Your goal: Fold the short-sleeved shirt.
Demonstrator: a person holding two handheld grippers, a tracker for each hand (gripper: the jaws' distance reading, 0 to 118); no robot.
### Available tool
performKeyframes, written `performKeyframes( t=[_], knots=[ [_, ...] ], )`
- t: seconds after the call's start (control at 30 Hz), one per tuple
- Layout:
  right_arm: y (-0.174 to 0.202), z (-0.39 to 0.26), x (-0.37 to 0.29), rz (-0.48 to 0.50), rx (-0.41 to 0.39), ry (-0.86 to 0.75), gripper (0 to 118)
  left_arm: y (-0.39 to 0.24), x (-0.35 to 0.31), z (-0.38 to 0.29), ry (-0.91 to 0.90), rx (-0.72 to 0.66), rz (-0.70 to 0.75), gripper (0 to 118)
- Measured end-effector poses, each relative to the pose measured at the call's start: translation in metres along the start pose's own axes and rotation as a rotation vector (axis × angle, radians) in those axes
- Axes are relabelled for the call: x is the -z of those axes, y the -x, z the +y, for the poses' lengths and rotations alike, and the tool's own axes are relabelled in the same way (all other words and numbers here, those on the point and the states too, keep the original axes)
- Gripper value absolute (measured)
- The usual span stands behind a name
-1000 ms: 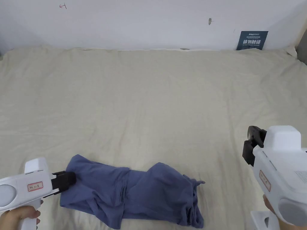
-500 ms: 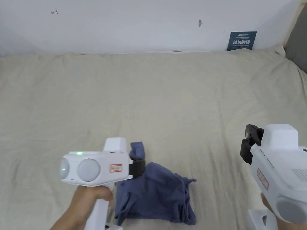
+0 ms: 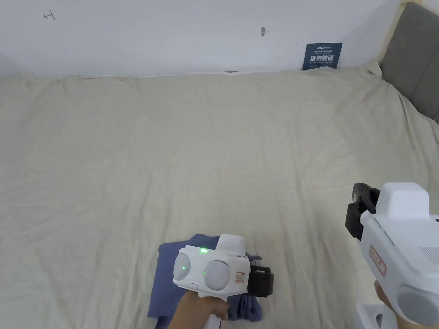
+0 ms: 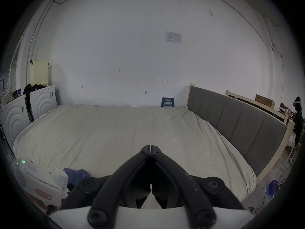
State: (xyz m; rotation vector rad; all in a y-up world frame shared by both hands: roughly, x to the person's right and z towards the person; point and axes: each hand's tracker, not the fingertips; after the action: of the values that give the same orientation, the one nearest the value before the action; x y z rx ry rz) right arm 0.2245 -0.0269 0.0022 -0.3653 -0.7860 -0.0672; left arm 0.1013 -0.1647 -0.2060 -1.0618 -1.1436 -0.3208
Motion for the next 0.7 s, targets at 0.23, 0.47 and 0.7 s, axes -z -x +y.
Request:
performKeyframes(
  t=[0.23, 0.47, 0.7],
  knots=[
    [0.003, 0.001, 0.0, 0.004, 0.005, 0.0, 2, 0.014, -0.06, 0.0, -0.335, -0.018, 0.071, 102],
    [0.009, 0.005, -0.003, 0.019, 0.0, -0.016, 2, 0.043, -0.079, -0.012, -0.534, -0.072, 0.24, 8],
    [0.008, 0.001, -0.002, 0.025, 0.009, -0.008, 2, 0.048, -0.038, -0.033, -0.476, -0.054, 0.222, 0]
  ],
)
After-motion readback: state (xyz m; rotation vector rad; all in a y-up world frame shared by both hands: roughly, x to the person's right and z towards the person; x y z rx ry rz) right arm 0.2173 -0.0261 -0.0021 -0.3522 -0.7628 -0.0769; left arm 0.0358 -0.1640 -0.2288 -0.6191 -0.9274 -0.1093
